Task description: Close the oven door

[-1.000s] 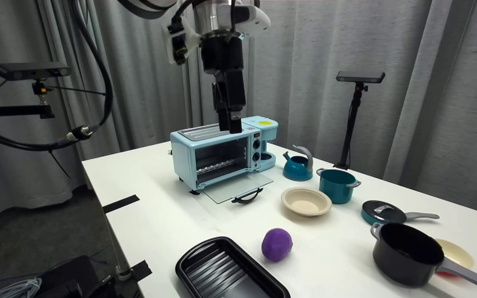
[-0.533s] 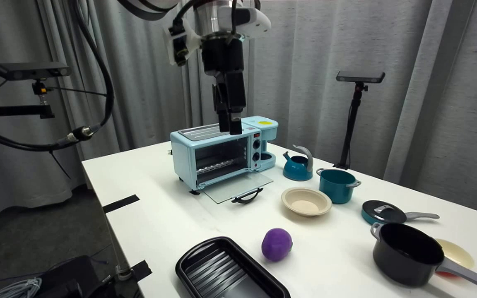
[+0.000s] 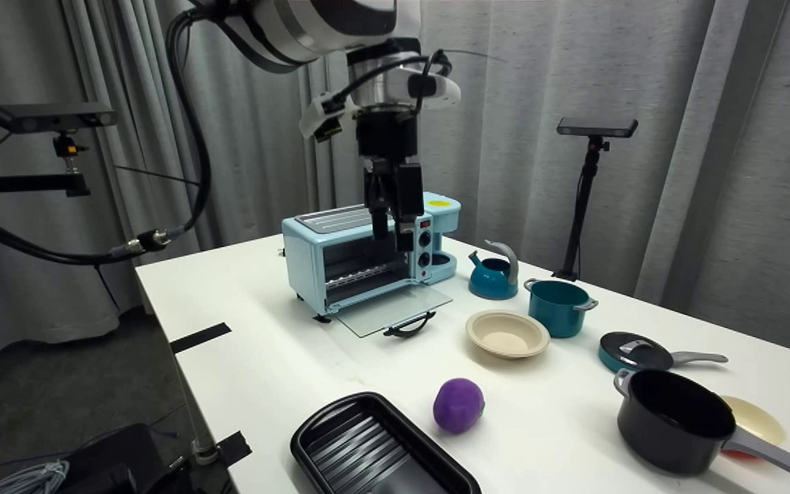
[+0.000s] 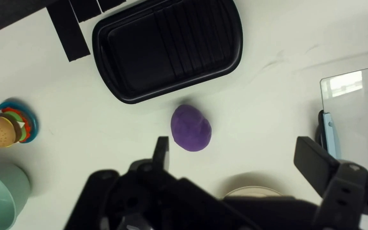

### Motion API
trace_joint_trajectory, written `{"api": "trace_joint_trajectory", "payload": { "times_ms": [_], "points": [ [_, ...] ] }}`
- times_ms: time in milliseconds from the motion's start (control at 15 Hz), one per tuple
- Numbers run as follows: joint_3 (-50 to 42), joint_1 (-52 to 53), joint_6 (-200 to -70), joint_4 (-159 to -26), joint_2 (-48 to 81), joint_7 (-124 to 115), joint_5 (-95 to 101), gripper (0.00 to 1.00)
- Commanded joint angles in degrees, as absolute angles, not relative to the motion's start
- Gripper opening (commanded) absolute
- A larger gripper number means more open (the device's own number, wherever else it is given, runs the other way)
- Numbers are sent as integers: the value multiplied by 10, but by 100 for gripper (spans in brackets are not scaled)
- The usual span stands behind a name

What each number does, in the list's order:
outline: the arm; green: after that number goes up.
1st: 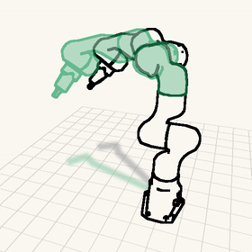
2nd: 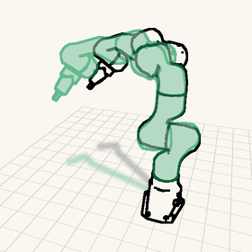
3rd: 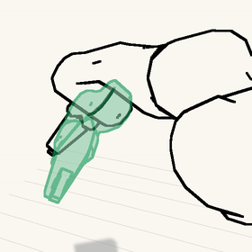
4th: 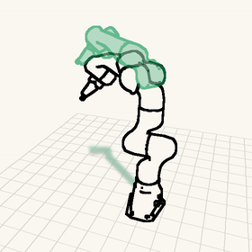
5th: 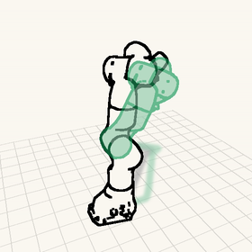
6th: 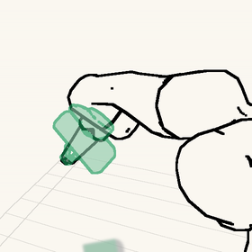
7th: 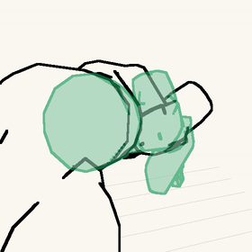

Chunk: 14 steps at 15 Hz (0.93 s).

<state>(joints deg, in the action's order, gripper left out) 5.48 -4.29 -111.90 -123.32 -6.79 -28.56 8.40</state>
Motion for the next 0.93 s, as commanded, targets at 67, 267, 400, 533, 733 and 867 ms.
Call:
{"api": "trace_joint_trajectory", "payload": {
  "times_ms": [67,267,400,533,733,867],
  "points": [
    [35,-25,-1152,-1204,-5,-233,35,100],
    [34,-21,-1177,-1201,30,-223,20,100],
    [33,-18,-1194,-1199,55,-231,29,100],
    [31,-13,-1213,-1197,79,-238,36,100],
    [26,-3,-1243,-1193,112,-249,53,100],
    [19,4,-1257,-1187,133,-255,62,100]
  ]
}}
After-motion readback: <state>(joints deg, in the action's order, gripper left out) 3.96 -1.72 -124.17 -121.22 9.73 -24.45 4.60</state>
